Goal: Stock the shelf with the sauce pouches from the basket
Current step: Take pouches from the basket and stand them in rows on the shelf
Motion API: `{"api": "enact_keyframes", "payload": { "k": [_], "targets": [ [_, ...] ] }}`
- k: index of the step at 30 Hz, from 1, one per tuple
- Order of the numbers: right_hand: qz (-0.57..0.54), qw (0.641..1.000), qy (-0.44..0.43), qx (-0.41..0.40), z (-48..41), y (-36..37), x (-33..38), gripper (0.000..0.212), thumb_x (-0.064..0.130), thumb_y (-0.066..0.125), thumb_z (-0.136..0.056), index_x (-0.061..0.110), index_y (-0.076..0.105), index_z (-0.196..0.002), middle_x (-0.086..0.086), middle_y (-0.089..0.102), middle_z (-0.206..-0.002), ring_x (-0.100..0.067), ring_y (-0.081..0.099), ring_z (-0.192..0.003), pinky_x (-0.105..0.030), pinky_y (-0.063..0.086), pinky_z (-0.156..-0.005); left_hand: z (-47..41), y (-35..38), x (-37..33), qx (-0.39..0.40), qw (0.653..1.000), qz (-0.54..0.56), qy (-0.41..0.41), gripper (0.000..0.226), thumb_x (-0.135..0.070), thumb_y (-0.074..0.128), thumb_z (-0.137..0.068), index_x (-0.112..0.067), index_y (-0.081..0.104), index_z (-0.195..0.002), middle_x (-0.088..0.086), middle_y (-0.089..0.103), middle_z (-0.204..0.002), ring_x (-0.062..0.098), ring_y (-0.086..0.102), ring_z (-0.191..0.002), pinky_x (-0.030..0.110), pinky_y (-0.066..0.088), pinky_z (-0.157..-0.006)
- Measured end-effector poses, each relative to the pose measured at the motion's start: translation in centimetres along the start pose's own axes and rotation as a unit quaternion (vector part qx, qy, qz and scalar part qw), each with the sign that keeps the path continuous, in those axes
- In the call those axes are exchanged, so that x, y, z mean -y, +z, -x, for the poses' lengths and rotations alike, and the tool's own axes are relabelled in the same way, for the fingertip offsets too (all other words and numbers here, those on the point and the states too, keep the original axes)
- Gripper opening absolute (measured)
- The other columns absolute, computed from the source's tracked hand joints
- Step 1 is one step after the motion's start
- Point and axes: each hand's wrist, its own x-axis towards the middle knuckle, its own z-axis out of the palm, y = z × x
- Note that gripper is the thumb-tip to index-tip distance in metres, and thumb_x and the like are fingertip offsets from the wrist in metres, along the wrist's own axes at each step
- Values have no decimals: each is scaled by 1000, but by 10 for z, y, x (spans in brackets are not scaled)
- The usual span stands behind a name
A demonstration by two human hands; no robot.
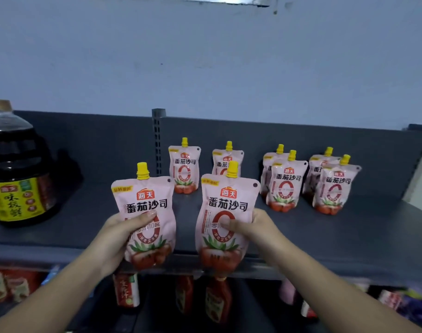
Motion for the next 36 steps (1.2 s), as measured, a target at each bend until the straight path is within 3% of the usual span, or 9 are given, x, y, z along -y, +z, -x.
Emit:
{"api": "enact_keyframes", "payload": {
  "k": [9, 12, 15, 18, 22, 27, 31, 34, 36],
  "targets": [
    [-9, 1000, -5, -29, -53, -4, 4, 26, 5, 73, -75, 4, 70, -100, -11, 75, -97, -24, 72, -90, -29, 57, -75, -67, -7, -11, 28, 999, -16, -2, 47, -26, 87, -47, -7, 74, -88, 19, 74, -93, 29, 73, -76, 36, 60, -67],
    [2, 999, 5, -34, -74, -3, 4, 24, 4, 73, -74, 5, 71, -99, -10, 75, -96, -23, 73, -88, -24, 58, -67, -94, -10, -13, 44, 999, -31, -2, 24, -13, 72, -70, -6, 70, -93, 19, 74, -94, 27, 73, -74, 35, 58, -64],
    [5, 999, 7, -47, -94, -5, 5, 25, 4, 73, -74, 4, 71, -100, -11, 75, -95, -23, 73, -85, -23, 57, -63, -122, -12, -18, 58, 997, -55, -12, 20, -7, 62, -80, -8, 68, -99, 15, 75, -95, 26, 73, -78, 36, 55, -68],
    [-4, 997, 8, -73, -109, -12, -1, 24, 3, 72, -74, 4, 71, -98, -12, 75, -95, -25, 73, -85, -28, 59, -67, -142, -14, -14, 69, 995, -67, -21, 34, -16, 75, -66, -9, 68, -99, 13, 75, -93, 24, 74, -77, 35, 55, -68],
    [-30, 993, 24, -109, -123, -25, -14, 22, 0, 72, -74, 1, 70, -96, -13, 75, -91, -23, 74, -78, -28, 59, -62, -161, -15, -3, 80, 993, -74, -47, 93, -43, 92, -14, -13, 68, -100, 9, 76, -94, 24, 73, -84, 36, 54, -72],
    [-20, 993, 32, -116, -145, -45, -16, 18, 2, 72, -74, 6, 70, -91, -10, 76, -86, -21, 74, -75, -29, 58, -61, -181, -4, 2, 82, 994, -56, -52, 89, -41, 93, -21, -15, 69, -103, 8, 75, -101, 24, 71, -92, 39, 53, -80],
    [-3, 995, 23, -100, -160, -58, -18, 23, 1, 71, -75, 5, 69, -98, -11, 75, -93, -24, 73, -82, -31, 58, -67, -193, 7, 7, 71, 994, -59, -55, 50, -23, 84, -53, -15, 69, -100, 7, 75, -100, 27, 69, -99, 38, 53, -80],
    [17, 997, 13, -77, -166, -65, -22, 29, 5, 72, -73, 6, 69, -102, -11, 75, -98, -25, 72, -90, -37, 58, -77, -197, 15, 12, 69, 994, -74, -48, 76, -41, 92, -26, -18, 71, -95, 5, 75, -100, 21, 71, -93, 37, 53, -78],
    [20, 998, 6, -64, -168, -68, -25, 34, 8, 73, -71, 6, 68, -104, -10, 75, -99, -25, 72, -91, -37, 58, -78, -199, 16, 17, 73, 991, -99, -45, 85, -50, 91, -20, -20, 70, -97, 4, 75, -101, 21, 71, -94, 38, 52, -83]
  ]
}}
